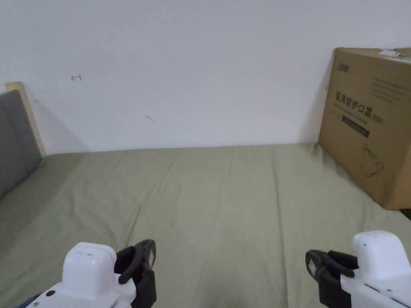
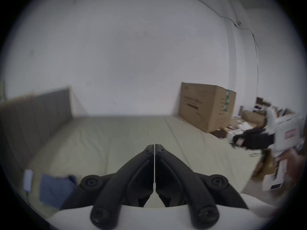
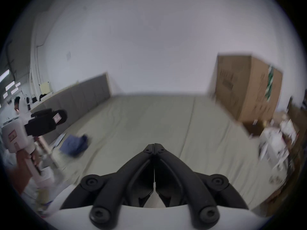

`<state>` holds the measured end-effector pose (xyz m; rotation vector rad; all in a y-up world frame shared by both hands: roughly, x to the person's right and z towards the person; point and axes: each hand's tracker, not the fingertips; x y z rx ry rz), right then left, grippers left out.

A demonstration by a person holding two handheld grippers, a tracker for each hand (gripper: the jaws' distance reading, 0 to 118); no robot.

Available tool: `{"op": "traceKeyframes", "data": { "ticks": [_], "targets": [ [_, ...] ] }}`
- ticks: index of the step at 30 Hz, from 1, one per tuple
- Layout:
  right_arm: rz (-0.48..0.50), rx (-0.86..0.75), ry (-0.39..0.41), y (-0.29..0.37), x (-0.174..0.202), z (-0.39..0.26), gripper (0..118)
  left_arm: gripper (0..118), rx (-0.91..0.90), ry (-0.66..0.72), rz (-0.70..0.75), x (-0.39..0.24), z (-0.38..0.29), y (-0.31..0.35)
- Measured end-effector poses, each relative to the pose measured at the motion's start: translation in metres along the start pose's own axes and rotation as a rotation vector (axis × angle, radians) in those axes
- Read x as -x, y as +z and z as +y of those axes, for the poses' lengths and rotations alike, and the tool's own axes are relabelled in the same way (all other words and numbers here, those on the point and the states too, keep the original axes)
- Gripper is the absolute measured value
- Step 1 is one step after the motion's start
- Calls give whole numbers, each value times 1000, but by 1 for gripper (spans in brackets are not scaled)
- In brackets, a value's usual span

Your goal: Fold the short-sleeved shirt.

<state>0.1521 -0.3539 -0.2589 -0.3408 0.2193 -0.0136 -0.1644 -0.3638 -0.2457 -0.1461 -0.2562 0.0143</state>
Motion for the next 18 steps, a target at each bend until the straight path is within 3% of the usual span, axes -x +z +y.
{"op": "traceKeyframes", "data": {
  "ticks": [4, 7, 8, 12, 14, 15, 17, 18],
  "targets": [
    [-170, -361, 60, 19, 0, -17, 0, 1, -188, -60, 196, -20, -2, 10],
    [-276, -459, 63, 18, -3, -37, 0, 1, -233, -100, 323, -34, -8, 7],
    [-309, -367, 44, 16, -5, -34, 0, 1, -230, -135, 344, -36, -11, 3],
    [-293, -305, -18, 13, -13, -39, 0, 1, -224, -139, 335, -44, -10, 4],
    [-270, -301, 9, 12, -10, -38, 1, 1, -227, -124, 333, -46, -8, 5],
    [-267, -300, 25, 11, -10, -36, 8, 2, -230, -116, 330, -45, -7, 5],
    [-270, -312, 50, 21, -6, -31, 59, 19, -233, -98, 318, -43, -6, 7],
    [-265, -315, 51, 23, -4, -29, 59, 19, -241, -86, 283, -41, -6, 9]
  ]
}}
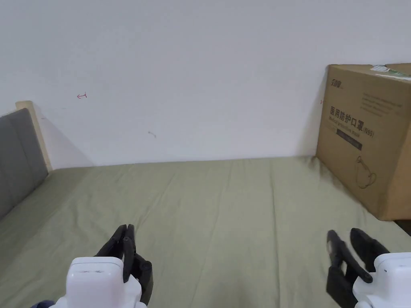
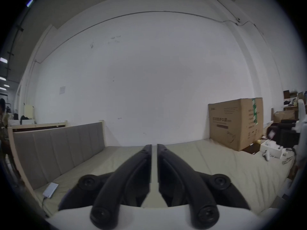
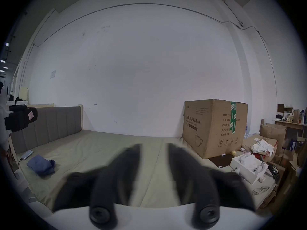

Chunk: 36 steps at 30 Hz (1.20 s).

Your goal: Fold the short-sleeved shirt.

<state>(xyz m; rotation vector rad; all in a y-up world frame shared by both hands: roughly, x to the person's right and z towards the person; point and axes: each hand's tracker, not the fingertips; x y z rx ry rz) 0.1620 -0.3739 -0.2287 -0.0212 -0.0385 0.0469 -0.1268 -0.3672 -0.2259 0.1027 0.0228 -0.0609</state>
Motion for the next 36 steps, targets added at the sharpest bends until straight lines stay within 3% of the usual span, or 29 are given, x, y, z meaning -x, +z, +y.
{"op": "traceKeyframes", "data": {
  "ticks": [1, 2, 3, 4, 5, 19, 36],
  "targets": [
    [2, 2, 3, -3, 2, 2, 69, 26, -15, 32, -45, 2, 0, 1],
    [2, 4, 8, -4, 3, 4, 88, 42, -8, 43, -66, 3, 1, 4],
    [13, -7, -14, -3, 1, -3, 105, 71, 0, 56, -74, 4, 2, 3],
    [4, -22, -9, -3, -1, -7, 114, 107, 16, 61, -69, 5, 3, 2],
    [2, -26, -8, -5, -2, -6, 114, 118, 22, 65, -69, 6, 2, 1],
    [4, -46, 24, 4, 7, 7, 114, 118, -1, 38, -43, 9, 4, 6],
    [11, 4, -3, 0, 15, 8, 114, 118, -6, 50, -34, 24, 5, 0]
  ]
}}
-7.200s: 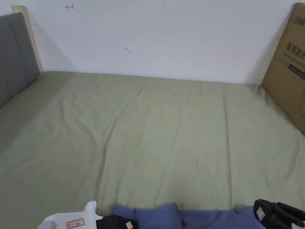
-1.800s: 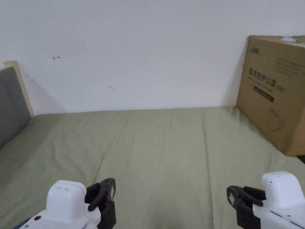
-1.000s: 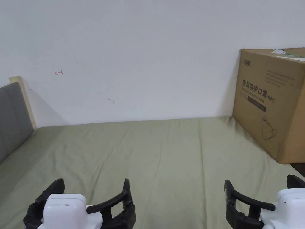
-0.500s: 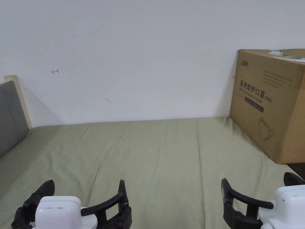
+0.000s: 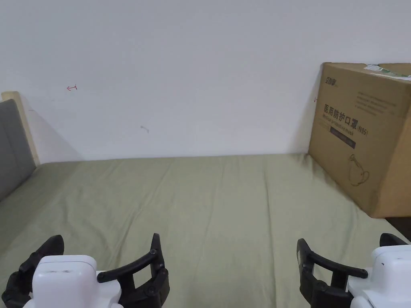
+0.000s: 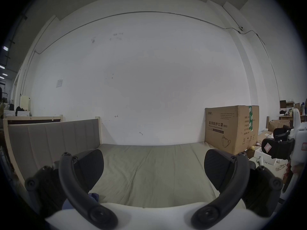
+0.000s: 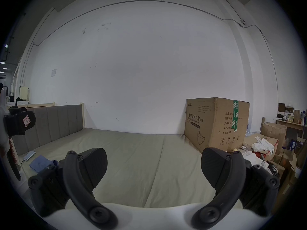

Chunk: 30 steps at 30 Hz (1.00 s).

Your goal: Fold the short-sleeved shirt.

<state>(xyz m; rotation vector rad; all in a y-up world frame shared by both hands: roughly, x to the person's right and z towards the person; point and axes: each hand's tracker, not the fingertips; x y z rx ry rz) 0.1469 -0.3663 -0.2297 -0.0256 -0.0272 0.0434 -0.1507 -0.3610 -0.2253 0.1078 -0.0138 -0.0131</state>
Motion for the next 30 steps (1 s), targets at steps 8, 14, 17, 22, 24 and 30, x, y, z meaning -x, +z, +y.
{"op": "traceKeyframes", "data": {
  "ticks": [8, 14, 17, 22, 24, 30],
  "targets": [
    [15, 11, 17, -1, 6, 0, 114, 118, 76, -9, 90, -1, -4, -16],
    [30, 26, 7, -5, 10, 1, 114, 118, 113, -38, 157, -5, -7, -25],
    [28, 37, 4, -7, 11, 0, 114, 118, 157, 12, 142, -4, -1, -25],
    [32, 61, 8, -10, 12, -4, 114, 118, 207, 44, 173, -8, 15, -23],
    [35, 67, 7, -10, 12, -5, 114, 118, 218, 64, 141, -8, 21, -20],
    [38, 67, 4, -10, 11, -5, 114, 118, 200, 67, 145, -12, 27, -18]
  ]
}}
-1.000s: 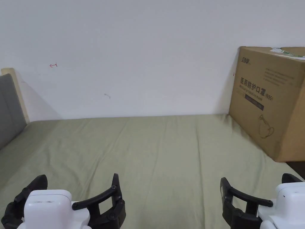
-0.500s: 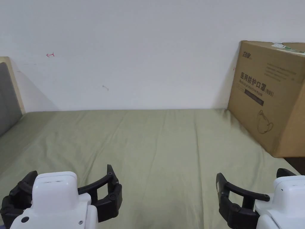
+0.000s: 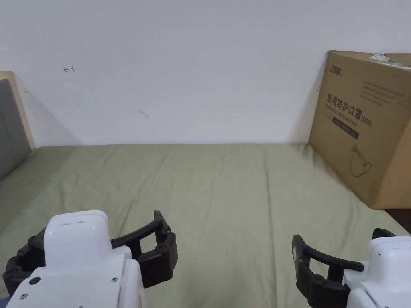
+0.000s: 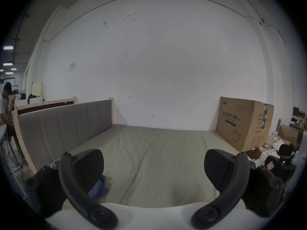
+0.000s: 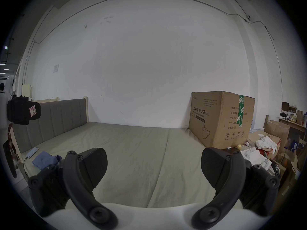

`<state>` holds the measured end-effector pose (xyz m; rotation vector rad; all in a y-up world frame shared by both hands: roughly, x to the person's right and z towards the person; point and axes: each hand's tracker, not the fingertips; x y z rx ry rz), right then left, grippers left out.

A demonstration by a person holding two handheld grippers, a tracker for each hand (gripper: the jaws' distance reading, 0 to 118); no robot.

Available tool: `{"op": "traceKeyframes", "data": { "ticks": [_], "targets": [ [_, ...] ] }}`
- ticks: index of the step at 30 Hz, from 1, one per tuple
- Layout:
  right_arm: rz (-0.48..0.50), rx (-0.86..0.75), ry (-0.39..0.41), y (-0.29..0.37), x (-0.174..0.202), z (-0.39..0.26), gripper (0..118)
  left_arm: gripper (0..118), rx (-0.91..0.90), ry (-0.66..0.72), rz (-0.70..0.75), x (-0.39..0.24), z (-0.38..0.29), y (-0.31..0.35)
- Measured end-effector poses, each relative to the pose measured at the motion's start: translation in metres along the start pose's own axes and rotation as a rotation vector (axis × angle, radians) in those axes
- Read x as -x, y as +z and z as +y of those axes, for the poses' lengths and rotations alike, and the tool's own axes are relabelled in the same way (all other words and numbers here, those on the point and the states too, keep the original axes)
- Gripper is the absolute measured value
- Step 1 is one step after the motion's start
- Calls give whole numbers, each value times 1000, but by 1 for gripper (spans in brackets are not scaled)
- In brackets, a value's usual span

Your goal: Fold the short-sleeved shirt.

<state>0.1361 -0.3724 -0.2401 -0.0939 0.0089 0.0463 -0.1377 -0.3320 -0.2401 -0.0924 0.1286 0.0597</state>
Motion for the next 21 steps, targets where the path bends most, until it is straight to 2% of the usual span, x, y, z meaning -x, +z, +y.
{"op": "traceKeyframes", "data": {
  "ticks": [6, 21],
  "targets": [
    [-2, 0, 7, 1, -3, 0, 114, 118, 33, 51, -32, -2, 4, 0],
    [-8, 10, 8, 0, -6, -2, 114, 118, 24, 45, -28, -4, 8, 0]
  ]
}}
